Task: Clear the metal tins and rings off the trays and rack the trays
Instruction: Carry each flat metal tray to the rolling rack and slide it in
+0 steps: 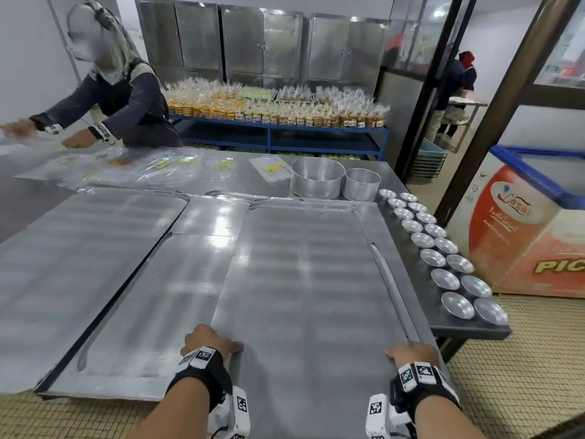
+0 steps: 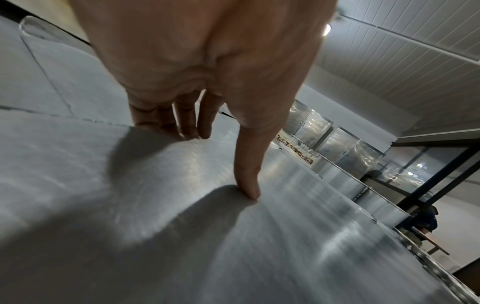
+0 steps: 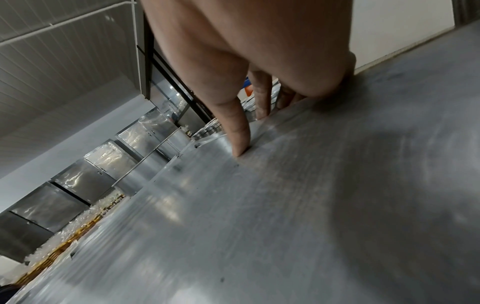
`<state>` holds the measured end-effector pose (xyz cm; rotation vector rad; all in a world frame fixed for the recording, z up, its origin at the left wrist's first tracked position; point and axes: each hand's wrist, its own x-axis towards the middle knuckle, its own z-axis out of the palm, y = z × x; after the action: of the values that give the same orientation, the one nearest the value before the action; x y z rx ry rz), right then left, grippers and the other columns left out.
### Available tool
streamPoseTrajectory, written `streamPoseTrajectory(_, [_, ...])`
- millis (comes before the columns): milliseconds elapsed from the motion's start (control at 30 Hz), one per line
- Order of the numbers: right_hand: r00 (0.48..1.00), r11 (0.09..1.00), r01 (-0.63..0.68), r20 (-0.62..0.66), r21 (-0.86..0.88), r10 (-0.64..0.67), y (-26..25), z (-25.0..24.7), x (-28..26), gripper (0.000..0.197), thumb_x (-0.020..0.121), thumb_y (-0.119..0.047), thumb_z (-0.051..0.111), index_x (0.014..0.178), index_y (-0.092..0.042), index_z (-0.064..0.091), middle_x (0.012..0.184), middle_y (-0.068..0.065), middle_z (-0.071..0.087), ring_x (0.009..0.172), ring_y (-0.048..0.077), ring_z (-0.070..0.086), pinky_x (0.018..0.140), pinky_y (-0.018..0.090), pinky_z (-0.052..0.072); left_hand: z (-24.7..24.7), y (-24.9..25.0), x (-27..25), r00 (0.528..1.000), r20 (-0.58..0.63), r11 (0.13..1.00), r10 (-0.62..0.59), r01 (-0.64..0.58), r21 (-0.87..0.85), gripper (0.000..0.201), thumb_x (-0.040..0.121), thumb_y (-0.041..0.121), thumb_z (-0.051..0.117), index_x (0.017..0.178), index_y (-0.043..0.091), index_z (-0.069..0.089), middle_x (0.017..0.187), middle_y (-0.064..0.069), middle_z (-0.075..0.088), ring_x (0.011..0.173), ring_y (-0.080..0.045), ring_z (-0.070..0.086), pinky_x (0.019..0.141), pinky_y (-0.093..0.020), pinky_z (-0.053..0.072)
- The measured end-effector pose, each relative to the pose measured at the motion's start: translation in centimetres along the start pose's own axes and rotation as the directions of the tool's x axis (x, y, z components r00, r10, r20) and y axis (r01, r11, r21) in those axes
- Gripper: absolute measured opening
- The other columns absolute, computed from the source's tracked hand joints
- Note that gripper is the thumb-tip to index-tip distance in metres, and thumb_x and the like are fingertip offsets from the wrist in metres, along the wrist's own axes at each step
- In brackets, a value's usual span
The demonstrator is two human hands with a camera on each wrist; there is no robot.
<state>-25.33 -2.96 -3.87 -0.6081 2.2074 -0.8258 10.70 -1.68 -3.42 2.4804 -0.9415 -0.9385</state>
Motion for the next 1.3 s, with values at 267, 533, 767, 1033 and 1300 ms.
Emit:
streamPoseTrajectory(267, [0.999,1.0,-0.002,0.052,-0.018,0.003,-0.2,-0.2,1.9,0.05,0.074,-0.005,0.077,0.121,0.006,0.063,0.115,0.021,0.068,0.096,0.033,0.065,0.079,0.029,0.047,2.1,1.2,1.0,0.999,-0.037,0.998,-0.018,0.02,0.051,0.06,0.052,0.049,0.092,0.085,0.012,0.058,0.105,-0.015,0.063,0.094,-0.036,0.062,0.085,-0.041,0.055])
streamPoseTrajectory(533, [0.995,0.992,0.102,0.013,-0.072,-0.102,-0.7,0.7,2.8,0.051,0.069,-0.017,0.083,0.114,0.003,0.068,0.108,0.019,0.071,0.098,0.036,0.067,0.081,0.033,0.053,3.4,2.0,2.6,0.998,-0.068,0.996,0.007,-0.001,0.09,0.073,0.063,0.057,0.085,0.11,0.01,0.057,0.122,-0.016,0.05,0.107,-0.038,0.057,0.089,-0.041,0.051])
streamPoseTrajectory(767, [0.998,0.984,0.06,0.007,-0.169,-0.06,-1.4,0.6,3.0,0.038,0.071,-0.014,0.081,0.103,0.004,0.07,0.104,0.021,0.07,0.097,0.038,0.066,0.086,0.036,0.054,4.1,1.8,4.2,0.998,-0.06,0.991,-0.032,0.039,0.131,0.078,0.056,0.064,0.083,0.11,0.013,0.059,0.112,-0.014,0.057,0.103,-0.038,0.057,0.086,-0.044,0.051])
streamPoseTrajectory(1033, [1.0,0.897,0.009,0.018,-0.443,-0.001,-2.4,2.0,3.3,0.05,0.063,-0.042,0.075,0.101,-0.013,0.062,0.117,0.016,0.058,0.105,0.035,0.056,0.078,0.035,0.046,4.3,3.0,4.4,0.991,-0.019,0.987,-0.129,0.13,0.096,0.066,0.066,0.044,0.086,0.117,0.01,0.059,0.125,-0.017,0.053,0.112,-0.036,0.054,0.098,-0.041,0.046])
streamPoseTrajectory(1300, [0.994,0.906,-0.005,0.099,-0.423,0.052,-3.5,1.2,3.5,0.045,0.054,-0.033,0.081,0.088,-0.009,0.065,0.094,0.011,0.07,0.089,0.031,0.066,0.087,0.037,0.054,3.8,3.2,4.4,0.978,-0.002,0.977,-0.209,0.209,0.047,0.077,0.059,0.044,0.09,0.118,0.008,0.055,0.126,-0.018,0.049,0.111,-0.037,0.054,0.095,-0.045,0.048])
